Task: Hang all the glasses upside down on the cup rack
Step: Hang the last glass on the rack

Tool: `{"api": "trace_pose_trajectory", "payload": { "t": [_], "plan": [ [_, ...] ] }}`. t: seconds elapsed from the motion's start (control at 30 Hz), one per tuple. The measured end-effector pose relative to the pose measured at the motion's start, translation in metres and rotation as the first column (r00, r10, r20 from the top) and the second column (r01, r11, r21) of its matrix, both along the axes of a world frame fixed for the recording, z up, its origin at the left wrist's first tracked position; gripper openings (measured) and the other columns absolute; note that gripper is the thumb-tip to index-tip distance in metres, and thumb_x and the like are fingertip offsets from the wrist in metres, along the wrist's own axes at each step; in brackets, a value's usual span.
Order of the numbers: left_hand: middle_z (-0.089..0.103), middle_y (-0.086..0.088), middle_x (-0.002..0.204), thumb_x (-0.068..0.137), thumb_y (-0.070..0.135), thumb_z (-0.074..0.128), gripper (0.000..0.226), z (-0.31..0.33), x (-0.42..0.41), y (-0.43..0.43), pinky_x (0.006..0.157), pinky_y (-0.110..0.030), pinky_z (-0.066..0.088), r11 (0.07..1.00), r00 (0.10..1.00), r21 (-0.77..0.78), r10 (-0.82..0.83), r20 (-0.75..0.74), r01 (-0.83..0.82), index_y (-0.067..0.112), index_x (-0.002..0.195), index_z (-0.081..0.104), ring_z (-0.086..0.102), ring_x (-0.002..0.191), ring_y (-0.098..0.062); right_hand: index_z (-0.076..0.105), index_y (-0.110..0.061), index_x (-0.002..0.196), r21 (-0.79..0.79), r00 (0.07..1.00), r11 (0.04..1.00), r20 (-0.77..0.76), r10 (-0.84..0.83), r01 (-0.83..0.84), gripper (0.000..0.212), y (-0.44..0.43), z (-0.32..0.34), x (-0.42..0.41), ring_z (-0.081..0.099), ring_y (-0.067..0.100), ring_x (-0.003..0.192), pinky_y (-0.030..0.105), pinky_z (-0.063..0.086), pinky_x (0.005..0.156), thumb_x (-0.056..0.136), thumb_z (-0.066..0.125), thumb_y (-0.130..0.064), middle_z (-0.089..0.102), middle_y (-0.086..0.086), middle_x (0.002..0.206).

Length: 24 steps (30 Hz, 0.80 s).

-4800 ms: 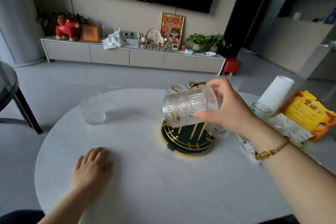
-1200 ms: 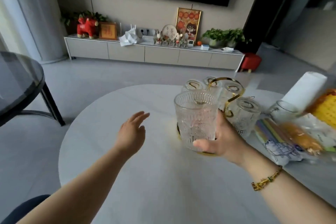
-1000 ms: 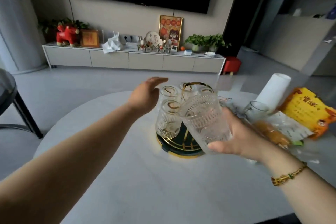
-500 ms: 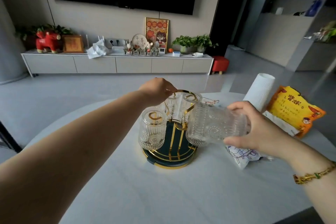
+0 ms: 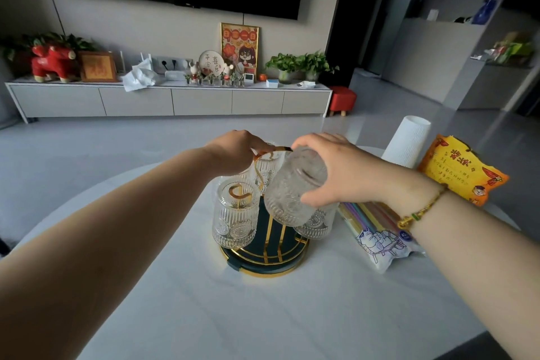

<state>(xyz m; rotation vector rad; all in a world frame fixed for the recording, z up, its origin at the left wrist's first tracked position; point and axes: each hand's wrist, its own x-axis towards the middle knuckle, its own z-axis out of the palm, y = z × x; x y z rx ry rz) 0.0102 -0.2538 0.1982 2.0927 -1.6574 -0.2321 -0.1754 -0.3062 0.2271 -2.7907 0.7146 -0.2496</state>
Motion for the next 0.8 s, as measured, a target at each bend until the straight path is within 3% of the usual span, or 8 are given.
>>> {"api": "trace_pose_trajectory", "payload": {
  "t": [0.13,0.3,0.37,0.6,0.8],
  "plan": [
    [0.060,-0.012,0.125,0.080,-0.012,0.026,0.063,-0.001,0.001,0.001,0.077,-0.027,0.038,1.000,1.000,0.004,-0.030,0.003,0.030,0.026,0.121,0.054,0.054,0.107,-0.027,0.026,-0.030,0.129,-0.008,0.990,1.000,-0.143,0.007,-0.008,0.083,-0.001,-0.011,0.023,0.028,0.021,0.120,0.034,0.031,0.095,0.059,0.072,-0.034,0.038,0.004,0.130],
    [0.059,-0.011,0.126,0.089,-0.006,0.030,0.052,-0.008,0.006,0.002,0.081,-0.032,0.044,0.998,0.998,-0.035,-0.055,-0.023,0.054,0.026,0.122,0.053,0.054,0.099,-0.024,0.018,-0.027,0.134,0.020,0.968,0.999,-0.249,-0.026,0.032,0.090,0.000,-0.036,0.033,0.020,0.025,0.130,0.037,0.025,0.104,0.063,0.071,-0.033,0.028,0.007,0.143],
    [0.057,-0.011,0.130,0.091,-0.004,0.031,0.047,-0.012,0.006,0.002,0.090,-0.035,0.046,0.996,0.997,-0.061,-0.071,-0.029,0.069,0.024,0.123,0.052,0.054,0.110,-0.027,0.015,-0.025,0.135,0.033,0.964,0.998,-0.264,-0.038,0.048,0.090,0.001,-0.046,0.033,0.019,0.026,0.130,0.037,0.024,0.104,0.064,0.070,-0.033,0.028,0.009,0.143],
    [0.053,-0.008,0.135,0.092,-0.004,0.031,0.045,-0.016,0.007,0.001,0.098,-0.028,0.038,0.994,0.995,-0.082,-0.076,-0.061,0.071,0.021,0.125,0.050,0.047,0.124,-0.023,0.021,-0.023,0.131,0.058,0.969,0.997,-0.247,-0.029,0.045,0.081,0.003,-0.064,0.032,0.024,0.023,0.122,0.027,0.019,0.087,0.066,0.069,-0.030,0.034,0.008,0.135],
    [0.051,-0.005,0.137,0.090,-0.007,0.030,0.052,-0.020,0.009,0.002,0.100,-0.027,0.034,0.995,0.996,-0.072,-0.074,-0.057,0.070,0.026,0.125,0.049,0.044,0.125,-0.023,0.009,-0.024,0.138,0.064,0.962,0.998,-0.274,-0.002,0.020,0.085,0.003,-0.071,0.032,0.011,0.021,0.131,0.036,0.012,0.107,0.072,0.062,-0.032,0.019,0.004,0.148]
  ]
}}
